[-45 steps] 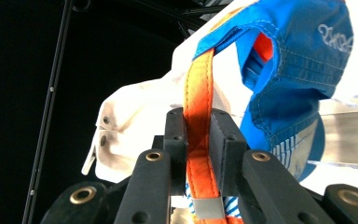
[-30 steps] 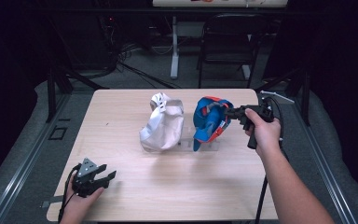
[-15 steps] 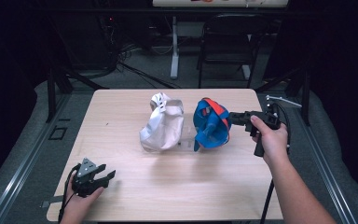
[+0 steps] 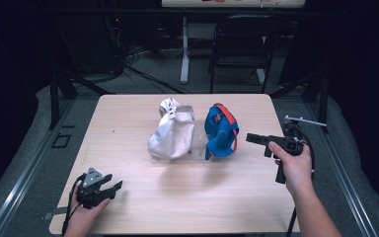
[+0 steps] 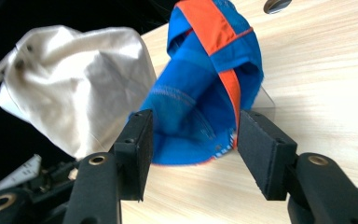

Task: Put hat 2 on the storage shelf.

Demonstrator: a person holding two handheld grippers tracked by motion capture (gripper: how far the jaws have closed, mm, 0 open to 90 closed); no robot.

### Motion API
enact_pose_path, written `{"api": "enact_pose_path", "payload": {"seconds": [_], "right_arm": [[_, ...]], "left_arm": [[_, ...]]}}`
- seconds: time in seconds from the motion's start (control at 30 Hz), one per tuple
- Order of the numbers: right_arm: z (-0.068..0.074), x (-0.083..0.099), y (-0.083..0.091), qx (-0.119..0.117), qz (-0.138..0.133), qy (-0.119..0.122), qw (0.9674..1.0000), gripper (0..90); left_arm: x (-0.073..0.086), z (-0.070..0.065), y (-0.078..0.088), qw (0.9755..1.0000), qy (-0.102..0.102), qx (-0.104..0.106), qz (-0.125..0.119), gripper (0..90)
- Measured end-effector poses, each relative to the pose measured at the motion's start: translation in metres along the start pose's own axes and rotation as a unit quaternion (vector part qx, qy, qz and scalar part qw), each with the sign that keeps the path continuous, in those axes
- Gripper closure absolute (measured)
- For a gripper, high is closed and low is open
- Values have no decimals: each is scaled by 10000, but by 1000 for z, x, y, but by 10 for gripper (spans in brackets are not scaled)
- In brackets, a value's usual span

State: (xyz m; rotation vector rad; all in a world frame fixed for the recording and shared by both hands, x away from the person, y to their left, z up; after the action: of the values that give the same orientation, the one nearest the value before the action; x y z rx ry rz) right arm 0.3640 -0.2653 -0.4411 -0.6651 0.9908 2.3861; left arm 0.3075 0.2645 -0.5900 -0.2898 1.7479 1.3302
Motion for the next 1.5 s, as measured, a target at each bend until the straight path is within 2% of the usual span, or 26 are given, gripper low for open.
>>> {"api": "enact_pose_path", "payload": {"seconds": [0.2, 0.37, 0.47, 0.67, 0.83, 0.9, 0.97, 1.03, 1.2, 1.4, 1.5], "right_arm": [[2, 21, 4, 0, -27, 356, 9994, 463], [1, 40, 7, 92, -235, 639, 9976, 453], [-2, 53, 7, 144, -373, 673, 9969, 450], [-11, 79, 3, 118, -270, 672, 9973, 466], [-18, 98, -3, 228, -323, 864, 9955, 474], [-18, 100, -4, 250, -322, 909, 9950, 473], [-18, 106, -7, 367, -338, 1102, 9927, 470], [-18, 110, -10, 398, -348, 1163, 9918, 469], [-18, 123, -21, 340, -312, 1286, 9906, 462], [-18, 130, -37, 338, -190, 1271, 9911, 469], [-20, 135, -43, 309, -2, 1217, 9921, 476]], "left_arm": [[1, 0, -1, 10000, 10, -7, 17, 485], [1, -1, -1, 10000, 17, -5, -3, 485], [1, 0, -1, 10000, 27, -6, 10, 485], [1, 0, 0, 10000, 16, -2, 20, 485], [1, 0, -1, 10000, 17, -7, 24, 485], [1, 0, -1, 10000, 33, -5, 14, 485], [1, 0, -2, 10000, 29, -3, 23, 485], [1, 0, -1, 10000, 28, 11, 31, 485], [2, 0, -2, 10000, 25, 26, 48, 485], [2, -1, -3, 10000, 9, 52, 26, 485], [2, -1, -3, 10000, 32, 55, 21, 485]]}}
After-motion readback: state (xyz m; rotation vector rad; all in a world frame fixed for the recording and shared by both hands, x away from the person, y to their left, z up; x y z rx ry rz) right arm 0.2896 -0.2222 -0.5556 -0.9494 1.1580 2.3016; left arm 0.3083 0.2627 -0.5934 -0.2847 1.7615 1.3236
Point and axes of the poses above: each handheld gripper's, and its own axes: y roughly backward along the jaws, x roughly out of its underside, z roughly to its left, the point moved 3 cm from there along -y, roughly forward along the jaws, and after that the axes turned 1 degree about y, right-handed, at the moved point
